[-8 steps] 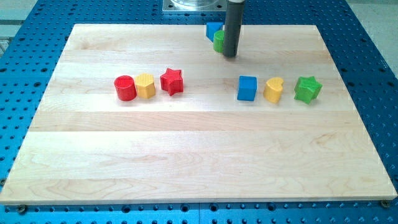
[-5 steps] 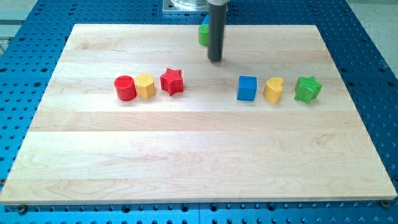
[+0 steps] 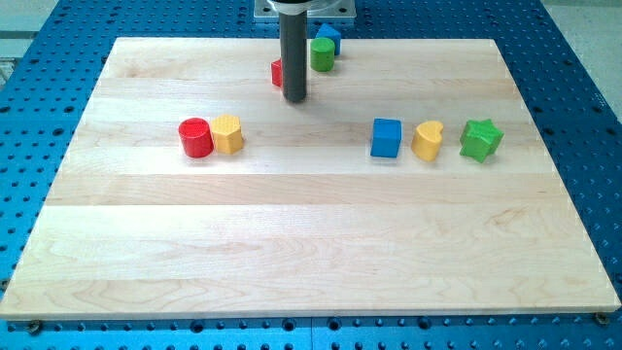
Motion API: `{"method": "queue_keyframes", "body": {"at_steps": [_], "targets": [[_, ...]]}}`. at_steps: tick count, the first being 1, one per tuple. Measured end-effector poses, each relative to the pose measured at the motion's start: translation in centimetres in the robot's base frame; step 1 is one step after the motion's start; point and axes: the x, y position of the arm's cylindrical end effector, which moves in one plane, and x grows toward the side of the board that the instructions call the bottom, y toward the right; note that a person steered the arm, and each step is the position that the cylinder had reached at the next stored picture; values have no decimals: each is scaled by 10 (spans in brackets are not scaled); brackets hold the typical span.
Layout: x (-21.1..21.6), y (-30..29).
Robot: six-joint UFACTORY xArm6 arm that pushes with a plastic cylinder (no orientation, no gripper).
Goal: Move the red star diagonally bottom left to the green circle
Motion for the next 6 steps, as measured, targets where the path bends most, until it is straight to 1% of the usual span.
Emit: {"method": "queue_keyframes", "body": {"at_steps": [1, 2, 3, 4, 5, 6], "targets": [[10, 72], [-55, 164], [-120, 180], [-141, 178], [-141, 176], [-141, 153]]}}
